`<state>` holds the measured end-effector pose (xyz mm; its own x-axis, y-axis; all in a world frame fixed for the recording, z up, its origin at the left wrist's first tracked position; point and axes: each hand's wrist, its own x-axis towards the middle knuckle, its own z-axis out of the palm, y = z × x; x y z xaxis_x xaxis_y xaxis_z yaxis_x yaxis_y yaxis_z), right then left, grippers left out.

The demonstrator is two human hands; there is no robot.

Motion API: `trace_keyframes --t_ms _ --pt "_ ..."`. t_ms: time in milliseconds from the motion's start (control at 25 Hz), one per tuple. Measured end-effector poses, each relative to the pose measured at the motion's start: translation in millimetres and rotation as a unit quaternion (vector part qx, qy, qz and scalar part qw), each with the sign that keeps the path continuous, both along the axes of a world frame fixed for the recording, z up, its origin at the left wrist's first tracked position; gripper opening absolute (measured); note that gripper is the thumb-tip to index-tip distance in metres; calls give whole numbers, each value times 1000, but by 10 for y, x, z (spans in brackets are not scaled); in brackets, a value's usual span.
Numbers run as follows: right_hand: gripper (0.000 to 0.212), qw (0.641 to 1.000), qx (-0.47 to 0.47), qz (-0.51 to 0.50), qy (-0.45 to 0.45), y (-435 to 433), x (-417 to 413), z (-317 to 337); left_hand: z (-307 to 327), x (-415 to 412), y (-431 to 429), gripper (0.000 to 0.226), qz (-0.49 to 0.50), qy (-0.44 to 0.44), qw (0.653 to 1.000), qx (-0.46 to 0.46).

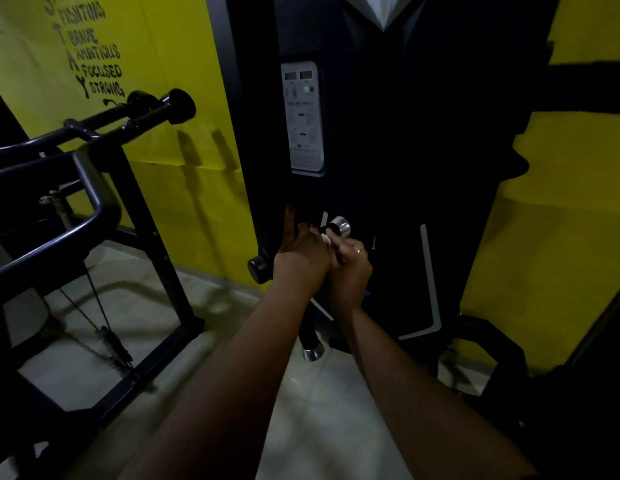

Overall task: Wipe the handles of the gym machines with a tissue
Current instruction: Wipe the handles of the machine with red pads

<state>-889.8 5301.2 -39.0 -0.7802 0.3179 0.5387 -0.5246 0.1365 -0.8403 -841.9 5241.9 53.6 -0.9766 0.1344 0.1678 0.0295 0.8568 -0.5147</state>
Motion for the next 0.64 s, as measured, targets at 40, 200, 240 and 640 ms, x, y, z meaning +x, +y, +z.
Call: trace_keyframes --t_ms 40,200,240,640 --pt "20 1000 -23 14 -13 -64 63 -3 8 -14 -7 50 -1 -2 1000 16" --pt "19 999 34 18 -39 122 166 52 -18 38 -90 54 -33 9 999 -4" --pt "21 998 45 -5 -51 208 175 62 -64 68 -113 54 -54 24 998 19" --pt "19 990 -97 -80 -71 1043 1238 330 -532 684 608 23 -255 59 677 688"
